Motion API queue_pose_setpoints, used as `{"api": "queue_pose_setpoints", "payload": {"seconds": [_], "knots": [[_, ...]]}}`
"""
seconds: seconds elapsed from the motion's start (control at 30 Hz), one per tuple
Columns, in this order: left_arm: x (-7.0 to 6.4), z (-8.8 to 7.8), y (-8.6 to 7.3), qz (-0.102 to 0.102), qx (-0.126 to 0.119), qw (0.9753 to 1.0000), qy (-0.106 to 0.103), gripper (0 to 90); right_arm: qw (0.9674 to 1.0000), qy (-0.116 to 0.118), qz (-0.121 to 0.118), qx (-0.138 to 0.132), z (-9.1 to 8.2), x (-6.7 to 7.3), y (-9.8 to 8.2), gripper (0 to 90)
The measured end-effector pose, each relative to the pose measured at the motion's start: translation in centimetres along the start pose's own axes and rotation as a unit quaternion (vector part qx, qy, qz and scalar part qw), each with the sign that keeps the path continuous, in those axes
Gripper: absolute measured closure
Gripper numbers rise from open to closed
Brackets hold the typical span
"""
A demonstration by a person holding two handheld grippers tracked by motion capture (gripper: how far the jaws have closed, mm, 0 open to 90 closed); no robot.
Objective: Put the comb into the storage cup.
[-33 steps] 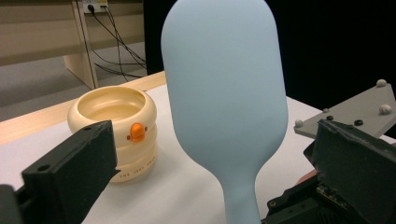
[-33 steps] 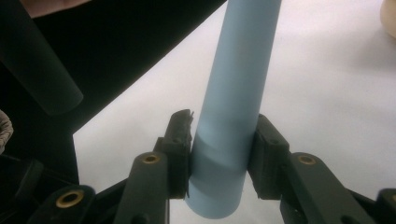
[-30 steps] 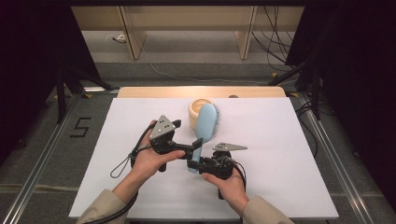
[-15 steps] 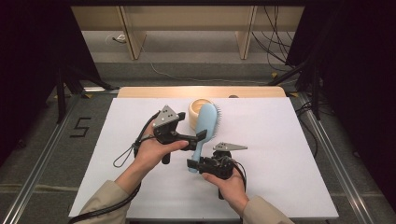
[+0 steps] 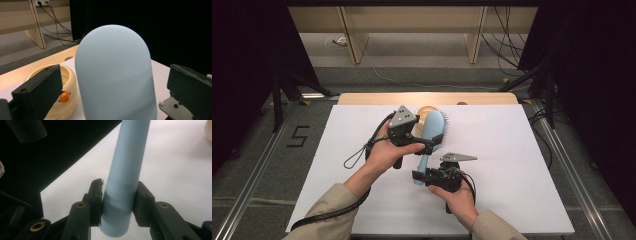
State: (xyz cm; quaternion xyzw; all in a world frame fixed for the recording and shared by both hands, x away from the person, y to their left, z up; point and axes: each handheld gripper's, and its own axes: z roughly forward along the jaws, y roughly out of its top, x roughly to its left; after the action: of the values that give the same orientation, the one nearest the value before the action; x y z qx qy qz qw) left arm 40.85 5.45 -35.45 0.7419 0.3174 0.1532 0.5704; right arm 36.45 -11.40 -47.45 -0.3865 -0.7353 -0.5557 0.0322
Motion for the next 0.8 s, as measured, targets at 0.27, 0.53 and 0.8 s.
{"api": "queue_pose_setpoints", "payload": {"seconds": [0.27,0.53,0.8], "knots": [[0.2,0.7,0.5,-0.002,0.01,0.9999,-0.002,0.0,1.0,0.001,0.0,0.002,0.0,0.1,0.0,64.7],[0.5,1.3,0.6,-0.009,0.021,0.9997,-0.006,0.0,1.0,0.0,-0.001,0.0,0.0,0.1,0.0,64.7],[0.5,1.6,0.8,-0.016,0.021,0.9996,-0.013,0.0,1.0,0.0,-0.002,0.0,0.0,0.1,0.0,64.7]]}}
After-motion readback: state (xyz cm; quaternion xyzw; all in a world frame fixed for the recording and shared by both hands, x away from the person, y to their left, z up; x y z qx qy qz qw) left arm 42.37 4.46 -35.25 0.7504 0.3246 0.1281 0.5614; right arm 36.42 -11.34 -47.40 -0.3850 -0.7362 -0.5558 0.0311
